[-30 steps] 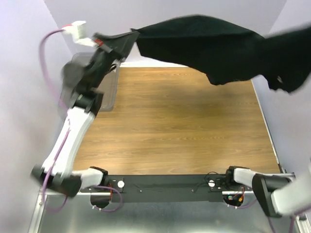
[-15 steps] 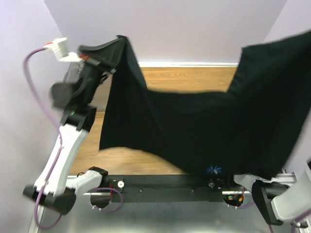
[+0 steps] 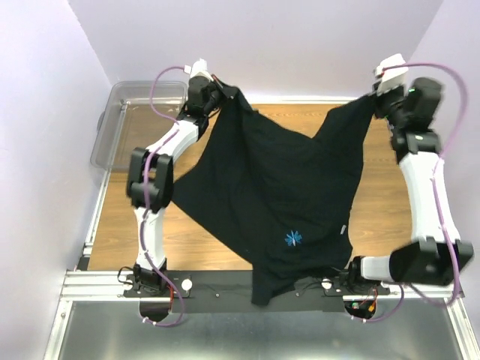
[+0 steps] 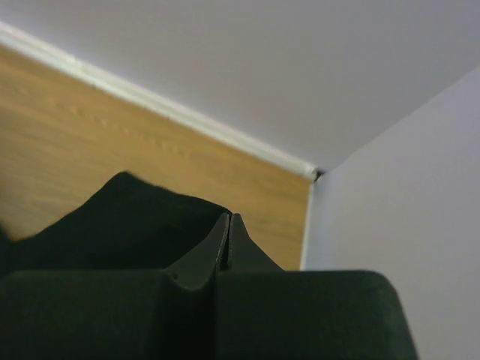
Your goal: Fold and stack the t-shirts
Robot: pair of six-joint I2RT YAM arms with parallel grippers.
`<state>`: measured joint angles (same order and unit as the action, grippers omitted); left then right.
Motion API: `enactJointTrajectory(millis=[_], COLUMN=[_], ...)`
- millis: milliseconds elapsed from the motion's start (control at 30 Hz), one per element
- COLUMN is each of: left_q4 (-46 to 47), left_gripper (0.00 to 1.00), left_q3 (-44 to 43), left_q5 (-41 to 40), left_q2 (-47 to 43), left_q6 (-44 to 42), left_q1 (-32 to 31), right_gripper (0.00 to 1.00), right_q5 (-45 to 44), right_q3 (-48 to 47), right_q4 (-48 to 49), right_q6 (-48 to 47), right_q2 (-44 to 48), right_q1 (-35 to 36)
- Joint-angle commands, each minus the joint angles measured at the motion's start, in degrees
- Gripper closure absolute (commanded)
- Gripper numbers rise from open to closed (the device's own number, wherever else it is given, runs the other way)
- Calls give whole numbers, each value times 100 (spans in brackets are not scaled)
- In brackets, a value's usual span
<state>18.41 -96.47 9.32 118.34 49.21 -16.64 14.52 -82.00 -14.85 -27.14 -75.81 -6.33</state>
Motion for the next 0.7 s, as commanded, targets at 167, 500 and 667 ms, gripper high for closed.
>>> enactJointTrajectory(millis=[167,500,667], left_q4=[-1198,-1112,-1050], left_gripper=[100,100,100], left_q3=[-2672,-2948,-2992], left_q5=[-853,-1257,-1152], left_q2=[1919,2237,2307], left_q6=[194,326,335], left_q1=[249,495,539], right_gripper=[99,99,99], right_q5=[-722,-890,-609], right_q3=[676,-105,-141], right_q4=[1660,2012,2118], right_q6=[-82,296,463], right_q2=[-1321,-2280,-2395], right_q1=[17,18,18])
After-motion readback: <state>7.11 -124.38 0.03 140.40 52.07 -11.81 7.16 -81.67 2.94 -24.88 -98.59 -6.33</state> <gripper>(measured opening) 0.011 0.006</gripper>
